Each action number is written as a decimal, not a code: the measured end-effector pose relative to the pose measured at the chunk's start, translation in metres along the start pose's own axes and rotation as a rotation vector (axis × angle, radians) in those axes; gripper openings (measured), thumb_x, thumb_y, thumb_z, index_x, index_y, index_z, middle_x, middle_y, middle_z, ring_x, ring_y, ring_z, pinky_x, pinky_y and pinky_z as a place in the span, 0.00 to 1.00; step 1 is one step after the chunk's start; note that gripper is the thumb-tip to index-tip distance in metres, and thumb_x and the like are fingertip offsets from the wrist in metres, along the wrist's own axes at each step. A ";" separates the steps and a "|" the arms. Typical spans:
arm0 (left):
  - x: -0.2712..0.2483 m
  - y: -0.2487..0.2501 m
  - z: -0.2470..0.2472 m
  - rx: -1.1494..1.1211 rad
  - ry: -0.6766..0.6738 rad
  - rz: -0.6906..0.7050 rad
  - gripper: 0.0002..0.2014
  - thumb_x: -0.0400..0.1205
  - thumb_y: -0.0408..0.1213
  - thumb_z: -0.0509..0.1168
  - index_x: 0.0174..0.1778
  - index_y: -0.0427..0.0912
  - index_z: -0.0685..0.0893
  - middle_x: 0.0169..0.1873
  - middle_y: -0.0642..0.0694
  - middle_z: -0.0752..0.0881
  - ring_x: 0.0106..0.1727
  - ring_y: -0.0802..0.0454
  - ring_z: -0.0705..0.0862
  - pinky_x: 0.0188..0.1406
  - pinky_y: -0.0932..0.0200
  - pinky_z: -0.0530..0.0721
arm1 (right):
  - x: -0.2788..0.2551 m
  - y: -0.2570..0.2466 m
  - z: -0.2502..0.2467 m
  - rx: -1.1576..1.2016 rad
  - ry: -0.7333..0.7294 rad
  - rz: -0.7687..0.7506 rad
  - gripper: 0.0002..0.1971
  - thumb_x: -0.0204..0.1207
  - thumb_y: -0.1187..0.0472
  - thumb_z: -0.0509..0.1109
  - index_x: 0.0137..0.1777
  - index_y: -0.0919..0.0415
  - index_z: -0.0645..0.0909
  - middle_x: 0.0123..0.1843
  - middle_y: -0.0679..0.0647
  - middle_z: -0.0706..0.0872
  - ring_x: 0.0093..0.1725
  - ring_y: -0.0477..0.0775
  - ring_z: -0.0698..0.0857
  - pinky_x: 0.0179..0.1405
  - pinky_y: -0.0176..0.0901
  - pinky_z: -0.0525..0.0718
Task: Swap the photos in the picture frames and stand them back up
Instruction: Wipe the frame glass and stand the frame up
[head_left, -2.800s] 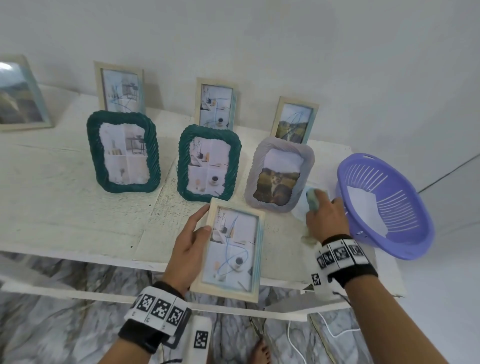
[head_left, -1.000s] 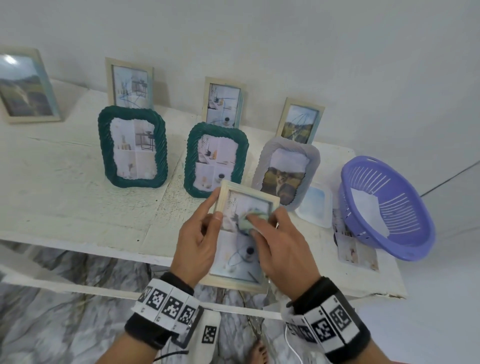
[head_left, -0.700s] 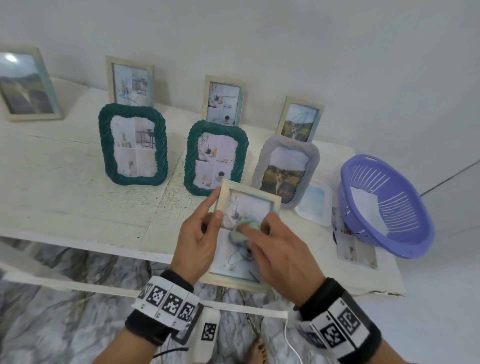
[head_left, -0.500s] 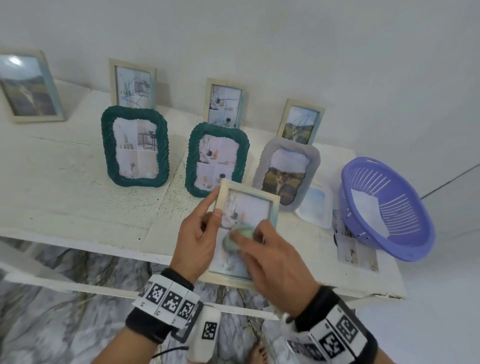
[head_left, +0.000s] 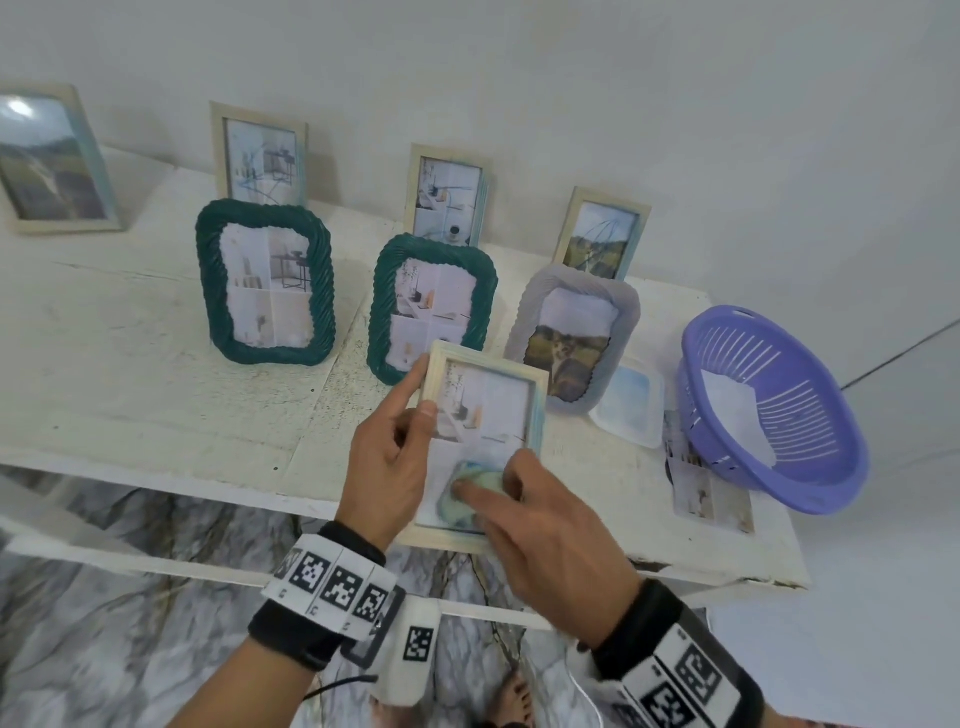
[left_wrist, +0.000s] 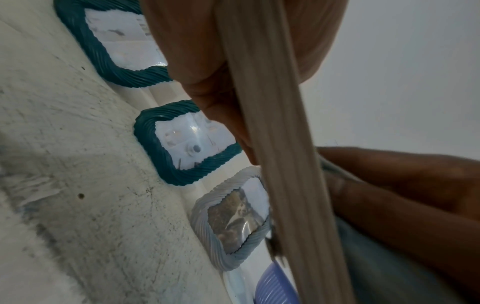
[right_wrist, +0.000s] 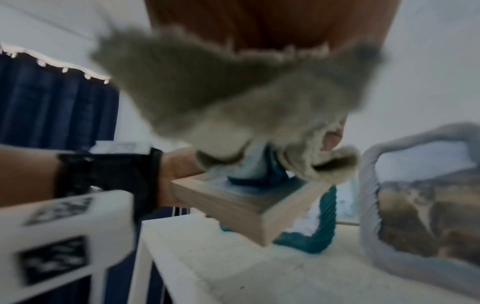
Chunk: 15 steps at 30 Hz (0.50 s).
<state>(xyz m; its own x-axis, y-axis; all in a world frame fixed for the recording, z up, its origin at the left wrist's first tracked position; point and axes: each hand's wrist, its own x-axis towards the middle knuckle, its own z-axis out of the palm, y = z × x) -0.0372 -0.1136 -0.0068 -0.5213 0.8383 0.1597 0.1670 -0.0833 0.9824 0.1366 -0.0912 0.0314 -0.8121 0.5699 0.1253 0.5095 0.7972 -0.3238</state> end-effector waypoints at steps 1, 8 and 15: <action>-0.001 0.001 0.002 -0.002 0.005 -0.001 0.21 0.89 0.36 0.59 0.79 0.53 0.72 0.20 0.49 0.70 0.23 0.61 0.63 0.24 0.69 0.64 | 0.005 0.005 -0.002 -0.034 0.035 0.044 0.16 0.82 0.56 0.58 0.65 0.54 0.79 0.47 0.51 0.67 0.36 0.48 0.68 0.28 0.42 0.80; 0.006 0.007 0.002 0.005 0.023 -0.001 0.21 0.88 0.35 0.58 0.78 0.51 0.73 0.20 0.57 0.66 0.23 0.60 0.62 0.24 0.69 0.62 | 0.012 -0.004 -0.004 0.020 0.049 0.026 0.16 0.82 0.58 0.59 0.67 0.55 0.78 0.46 0.53 0.68 0.35 0.49 0.66 0.31 0.40 0.72; 0.005 0.007 0.004 -0.019 0.078 -0.023 0.21 0.88 0.35 0.58 0.79 0.51 0.72 0.16 0.59 0.66 0.21 0.61 0.61 0.22 0.72 0.61 | 0.018 0.005 -0.011 -0.061 0.135 0.175 0.12 0.81 0.58 0.62 0.60 0.57 0.82 0.45 0.50 0.66 0.33 0.50 0.66 0.28 0.39 0.70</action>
<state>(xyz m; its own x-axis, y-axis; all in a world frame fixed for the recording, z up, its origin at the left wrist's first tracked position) -0.0357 -0.1078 0.0005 -0.5883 0.7958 0.1438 0.1391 -0.0756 0.9874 0.1272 -0.0750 0.0426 -0.6663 0.7189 0.1980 0.6589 0.6919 -0.2952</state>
